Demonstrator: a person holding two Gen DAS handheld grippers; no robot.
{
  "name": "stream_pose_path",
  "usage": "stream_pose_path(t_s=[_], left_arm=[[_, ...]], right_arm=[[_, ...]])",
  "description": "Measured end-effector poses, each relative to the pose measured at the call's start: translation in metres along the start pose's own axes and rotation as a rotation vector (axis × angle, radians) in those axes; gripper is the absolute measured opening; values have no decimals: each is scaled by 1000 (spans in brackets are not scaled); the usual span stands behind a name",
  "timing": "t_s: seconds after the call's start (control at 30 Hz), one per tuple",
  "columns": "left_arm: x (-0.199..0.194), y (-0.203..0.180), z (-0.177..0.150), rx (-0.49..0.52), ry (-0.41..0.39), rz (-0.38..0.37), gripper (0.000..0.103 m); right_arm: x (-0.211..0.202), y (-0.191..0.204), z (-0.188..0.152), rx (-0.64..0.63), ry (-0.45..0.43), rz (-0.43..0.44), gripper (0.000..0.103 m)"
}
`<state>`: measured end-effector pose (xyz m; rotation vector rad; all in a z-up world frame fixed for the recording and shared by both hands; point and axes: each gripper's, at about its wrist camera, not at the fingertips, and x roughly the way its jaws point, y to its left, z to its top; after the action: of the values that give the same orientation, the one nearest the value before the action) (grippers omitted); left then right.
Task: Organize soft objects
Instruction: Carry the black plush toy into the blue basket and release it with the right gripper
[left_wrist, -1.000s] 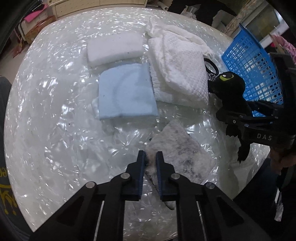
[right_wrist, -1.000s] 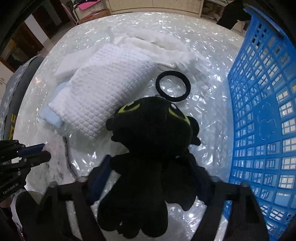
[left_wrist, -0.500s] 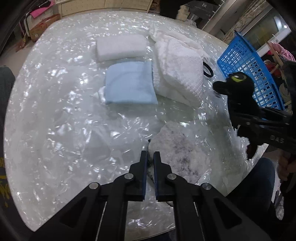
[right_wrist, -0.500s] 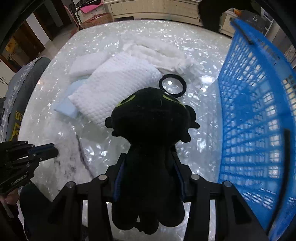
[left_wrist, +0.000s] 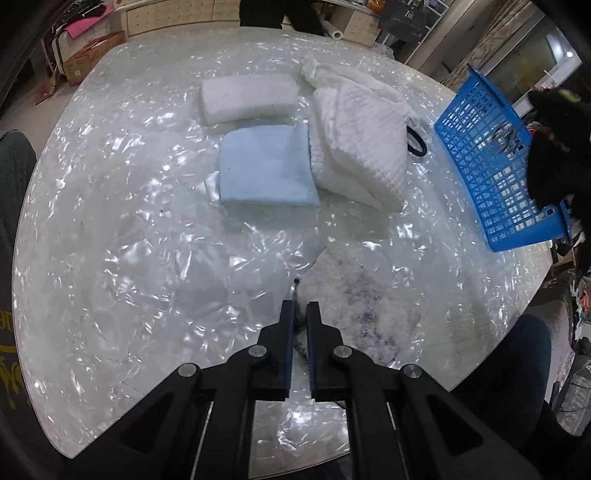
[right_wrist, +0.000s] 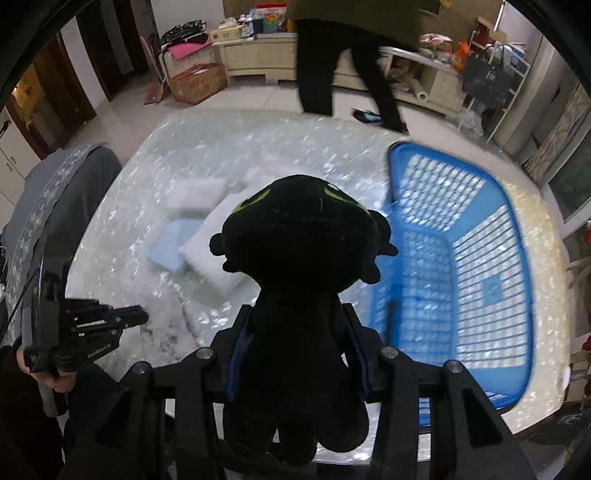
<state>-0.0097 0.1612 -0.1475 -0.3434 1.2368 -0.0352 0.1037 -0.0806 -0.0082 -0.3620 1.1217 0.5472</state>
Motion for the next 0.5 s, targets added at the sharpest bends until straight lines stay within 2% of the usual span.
stream_pose_path(t_s=[0.27,0.37,0.5], left_arm=[[9,-4,8,12,15,33,6],[13,-3,8,8,36,40,16],[14,-3,9,8,39,41,17]], right_arm=[[-22,-51,12,62,-25,-36,44],[-29,-71,14,80,-32,-47,44],[-30,-86,18,103,-43,-70,44]])
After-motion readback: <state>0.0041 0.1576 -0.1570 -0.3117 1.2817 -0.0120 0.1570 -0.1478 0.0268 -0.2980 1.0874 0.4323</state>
